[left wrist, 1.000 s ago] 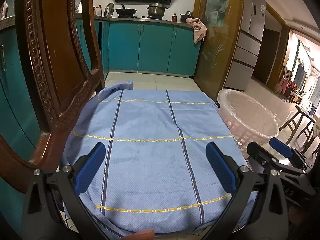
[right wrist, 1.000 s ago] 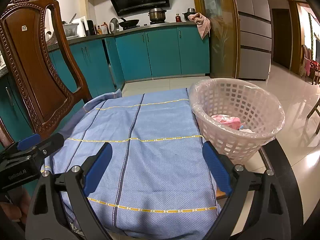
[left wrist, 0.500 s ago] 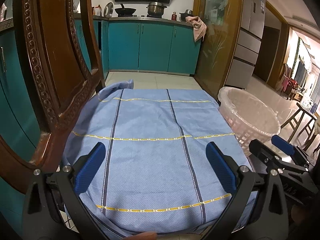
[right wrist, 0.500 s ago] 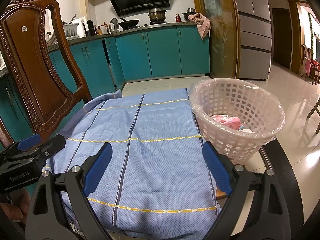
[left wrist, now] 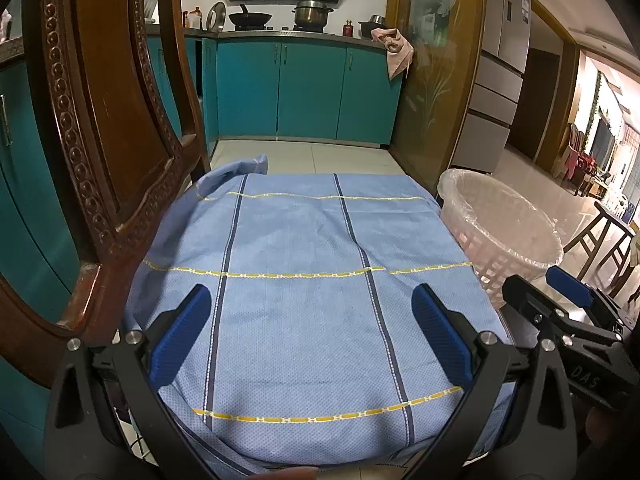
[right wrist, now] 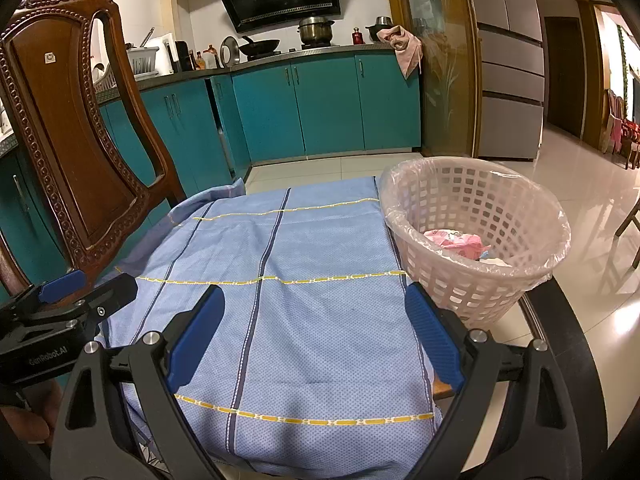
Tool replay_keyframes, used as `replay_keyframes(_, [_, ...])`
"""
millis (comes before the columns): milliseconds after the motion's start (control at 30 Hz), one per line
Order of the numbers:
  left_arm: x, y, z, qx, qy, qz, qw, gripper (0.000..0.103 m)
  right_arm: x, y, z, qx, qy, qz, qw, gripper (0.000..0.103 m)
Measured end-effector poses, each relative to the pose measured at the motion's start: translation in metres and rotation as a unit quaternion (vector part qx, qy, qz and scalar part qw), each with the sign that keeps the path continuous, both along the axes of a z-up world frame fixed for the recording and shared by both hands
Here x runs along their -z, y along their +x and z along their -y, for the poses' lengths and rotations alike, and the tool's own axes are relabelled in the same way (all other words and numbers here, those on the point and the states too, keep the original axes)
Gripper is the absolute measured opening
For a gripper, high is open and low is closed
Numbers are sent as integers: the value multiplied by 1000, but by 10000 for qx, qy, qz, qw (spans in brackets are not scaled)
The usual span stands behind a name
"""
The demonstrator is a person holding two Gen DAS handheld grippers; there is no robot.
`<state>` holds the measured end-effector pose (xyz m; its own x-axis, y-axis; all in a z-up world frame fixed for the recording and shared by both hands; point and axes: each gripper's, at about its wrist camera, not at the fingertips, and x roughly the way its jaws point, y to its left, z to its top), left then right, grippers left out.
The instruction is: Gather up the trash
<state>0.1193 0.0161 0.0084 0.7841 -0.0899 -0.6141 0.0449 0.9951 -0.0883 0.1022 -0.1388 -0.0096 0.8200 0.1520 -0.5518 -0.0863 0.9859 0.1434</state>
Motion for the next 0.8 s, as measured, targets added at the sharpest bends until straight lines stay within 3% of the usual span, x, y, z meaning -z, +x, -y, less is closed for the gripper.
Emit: replay_keyframes(800, [-1, -2, -1, 11, 33, -4, 10000, 100, 0, -1, 1, -10, -1, -7, 10000, 89])
